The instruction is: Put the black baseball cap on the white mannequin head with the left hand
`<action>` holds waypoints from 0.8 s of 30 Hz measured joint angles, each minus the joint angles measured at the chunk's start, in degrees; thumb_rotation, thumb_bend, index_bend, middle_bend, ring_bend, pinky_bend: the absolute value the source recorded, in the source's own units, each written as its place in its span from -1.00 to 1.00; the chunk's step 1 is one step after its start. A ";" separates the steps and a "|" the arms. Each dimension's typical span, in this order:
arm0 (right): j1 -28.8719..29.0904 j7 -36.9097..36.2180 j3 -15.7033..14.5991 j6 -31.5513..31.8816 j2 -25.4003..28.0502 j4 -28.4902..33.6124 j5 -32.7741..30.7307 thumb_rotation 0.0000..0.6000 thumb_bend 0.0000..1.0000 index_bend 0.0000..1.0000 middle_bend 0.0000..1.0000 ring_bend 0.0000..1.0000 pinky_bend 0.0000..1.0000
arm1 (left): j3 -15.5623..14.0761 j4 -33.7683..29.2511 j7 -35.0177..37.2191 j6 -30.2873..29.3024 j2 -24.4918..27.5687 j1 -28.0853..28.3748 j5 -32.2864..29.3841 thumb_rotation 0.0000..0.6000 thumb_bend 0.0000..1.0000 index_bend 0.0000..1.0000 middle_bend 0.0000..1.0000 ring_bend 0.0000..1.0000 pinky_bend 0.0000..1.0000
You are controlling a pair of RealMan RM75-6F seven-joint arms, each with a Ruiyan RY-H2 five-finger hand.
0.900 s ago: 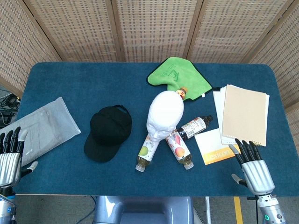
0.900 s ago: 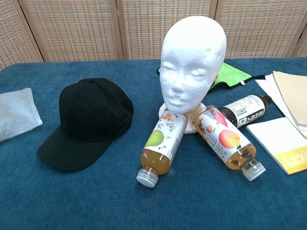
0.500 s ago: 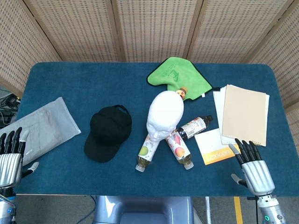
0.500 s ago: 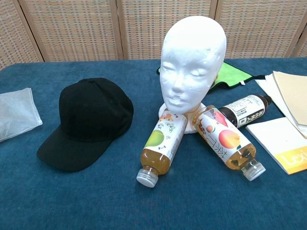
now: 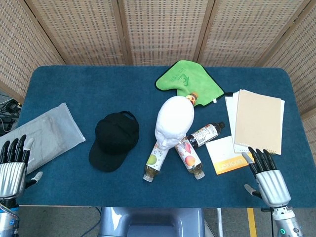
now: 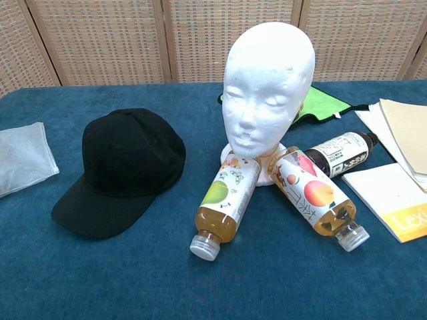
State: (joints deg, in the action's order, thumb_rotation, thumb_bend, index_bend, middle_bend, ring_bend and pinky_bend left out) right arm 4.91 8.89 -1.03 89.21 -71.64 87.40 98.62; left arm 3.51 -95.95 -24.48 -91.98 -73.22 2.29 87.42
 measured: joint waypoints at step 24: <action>-0.20 -0.63 0.20 0.58 0.39 0.31 0.06 1.00 -0.92 -0.81 -1.00 -1.00 -1.00 | -0.17 4.87 0.01 2.98 -5.21 2.82 1.98 1.00 -0.92 -1.00 0.84 0.72 0.55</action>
State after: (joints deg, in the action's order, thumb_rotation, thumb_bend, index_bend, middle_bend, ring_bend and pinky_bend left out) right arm 4.71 8.26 -0.82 89.80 -71.25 87.71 98.68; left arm 3.34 -91.09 -24.47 -89.00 -78.43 5.11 89.40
